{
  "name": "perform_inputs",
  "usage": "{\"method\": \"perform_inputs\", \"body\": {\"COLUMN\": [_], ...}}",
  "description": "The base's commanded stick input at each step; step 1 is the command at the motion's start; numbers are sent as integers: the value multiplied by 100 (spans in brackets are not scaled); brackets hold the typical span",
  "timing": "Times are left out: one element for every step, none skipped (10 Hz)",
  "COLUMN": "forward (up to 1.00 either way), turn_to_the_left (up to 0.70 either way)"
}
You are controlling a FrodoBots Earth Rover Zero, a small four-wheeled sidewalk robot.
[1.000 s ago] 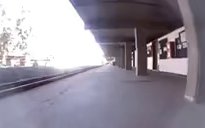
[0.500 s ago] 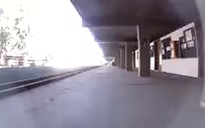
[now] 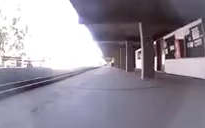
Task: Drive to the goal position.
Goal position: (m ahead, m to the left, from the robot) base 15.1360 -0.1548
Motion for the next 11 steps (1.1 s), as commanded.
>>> {"method": "perform_inputs", "body": {"forward": [100, 100, 100, 100, 100, 100, 100, 100, 100, 100, 100], "turn_to_the_left": [1, 1, 1, 1, 1, 1, 1, 1, 1, 1, 1]}}
